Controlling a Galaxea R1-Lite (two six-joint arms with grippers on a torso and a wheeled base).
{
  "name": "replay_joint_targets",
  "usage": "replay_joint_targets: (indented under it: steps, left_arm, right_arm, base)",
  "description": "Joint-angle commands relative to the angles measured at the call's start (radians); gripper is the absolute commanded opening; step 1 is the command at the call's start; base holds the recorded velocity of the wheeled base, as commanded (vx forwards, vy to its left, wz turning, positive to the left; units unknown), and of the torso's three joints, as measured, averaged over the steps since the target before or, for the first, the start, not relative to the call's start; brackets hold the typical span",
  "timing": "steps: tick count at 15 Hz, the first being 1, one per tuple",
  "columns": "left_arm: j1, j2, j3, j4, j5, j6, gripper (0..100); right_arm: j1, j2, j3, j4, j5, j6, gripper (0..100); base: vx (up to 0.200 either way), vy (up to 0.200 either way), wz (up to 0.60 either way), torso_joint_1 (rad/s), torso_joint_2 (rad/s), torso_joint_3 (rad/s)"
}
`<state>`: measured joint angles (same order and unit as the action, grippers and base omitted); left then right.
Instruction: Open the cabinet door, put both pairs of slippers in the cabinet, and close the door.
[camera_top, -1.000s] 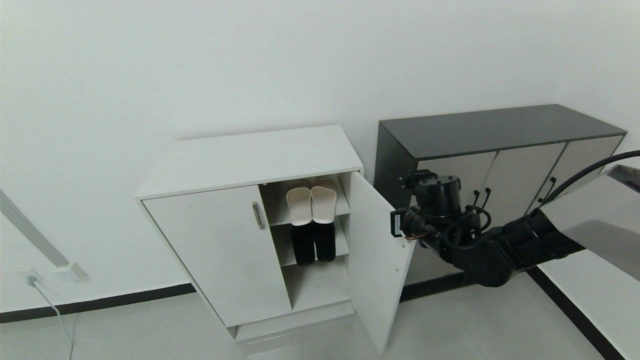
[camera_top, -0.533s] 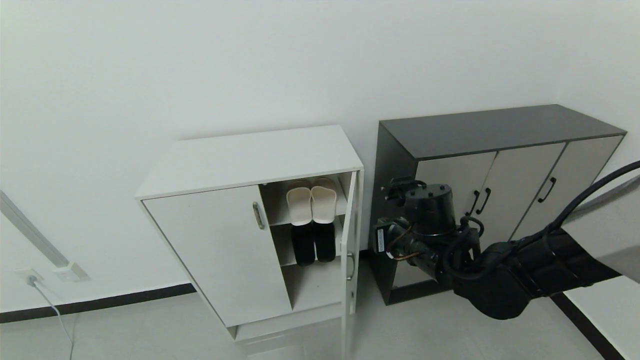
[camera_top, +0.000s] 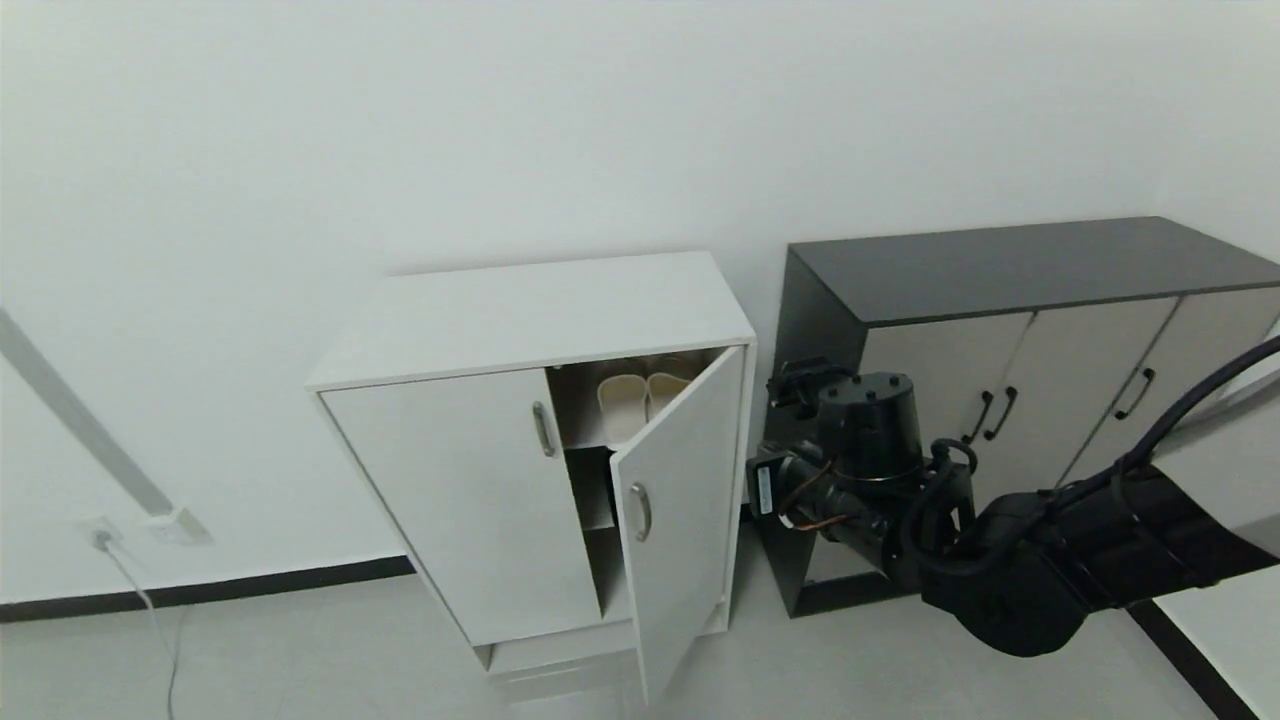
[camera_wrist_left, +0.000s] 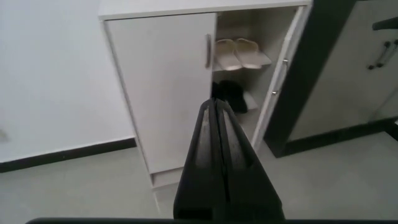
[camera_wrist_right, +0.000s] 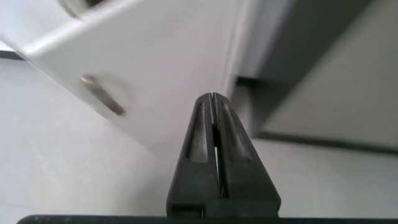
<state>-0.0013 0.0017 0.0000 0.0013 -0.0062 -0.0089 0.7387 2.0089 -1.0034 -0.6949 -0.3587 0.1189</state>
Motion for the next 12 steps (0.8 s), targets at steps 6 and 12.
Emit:
replay_joint_targets:
  steps: [6, 12]
  left_arm:
    - [0.0, 0.0, 0.0, 0.0, 0.0, 0.0, 0]
    - [0.0, 0.0, 0.0, 0.0, 0.0, 0.0, 0]
  right_arm:
    - [0.001, -0.002, 0.075, -0.078, 0.064, -0.019, 0]
    - [-0.035, -0.029, 0.273, -0.225, 0.343, -0.073, 0]
  base:
    - [0.0, 0.0, 0.2, 0.005, 0.0, 0.0]
    - [0.0, 0.0, 0.0, 0.0, 0.0, 0.0]
